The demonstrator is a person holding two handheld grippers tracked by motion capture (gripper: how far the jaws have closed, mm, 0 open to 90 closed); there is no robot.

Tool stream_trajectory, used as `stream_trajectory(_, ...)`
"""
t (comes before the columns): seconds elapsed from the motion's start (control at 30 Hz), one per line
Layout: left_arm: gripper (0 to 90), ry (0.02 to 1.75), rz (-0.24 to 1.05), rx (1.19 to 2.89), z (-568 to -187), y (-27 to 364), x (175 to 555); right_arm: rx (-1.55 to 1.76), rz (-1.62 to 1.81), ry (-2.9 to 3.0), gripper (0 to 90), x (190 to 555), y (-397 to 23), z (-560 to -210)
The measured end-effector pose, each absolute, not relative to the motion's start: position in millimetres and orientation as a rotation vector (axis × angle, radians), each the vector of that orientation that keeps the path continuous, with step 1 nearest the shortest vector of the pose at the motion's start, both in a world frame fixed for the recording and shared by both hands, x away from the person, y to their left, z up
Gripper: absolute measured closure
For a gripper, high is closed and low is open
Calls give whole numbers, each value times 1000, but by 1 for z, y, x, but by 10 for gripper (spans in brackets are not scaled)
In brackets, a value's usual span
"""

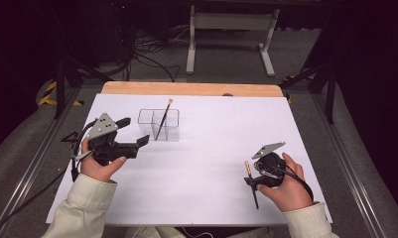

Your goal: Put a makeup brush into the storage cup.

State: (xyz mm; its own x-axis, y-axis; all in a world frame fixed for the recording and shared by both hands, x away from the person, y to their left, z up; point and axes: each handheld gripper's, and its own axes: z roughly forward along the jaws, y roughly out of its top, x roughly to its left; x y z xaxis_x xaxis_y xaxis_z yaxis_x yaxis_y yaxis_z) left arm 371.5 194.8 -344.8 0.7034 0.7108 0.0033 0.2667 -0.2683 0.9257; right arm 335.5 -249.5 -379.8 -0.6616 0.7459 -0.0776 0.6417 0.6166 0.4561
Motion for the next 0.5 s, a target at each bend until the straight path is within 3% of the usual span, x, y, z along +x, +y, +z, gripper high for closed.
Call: stream_trajectory(0.5,139,781,514,1839,-344,199,371,1128,470,2621,306,340,-249,-388)
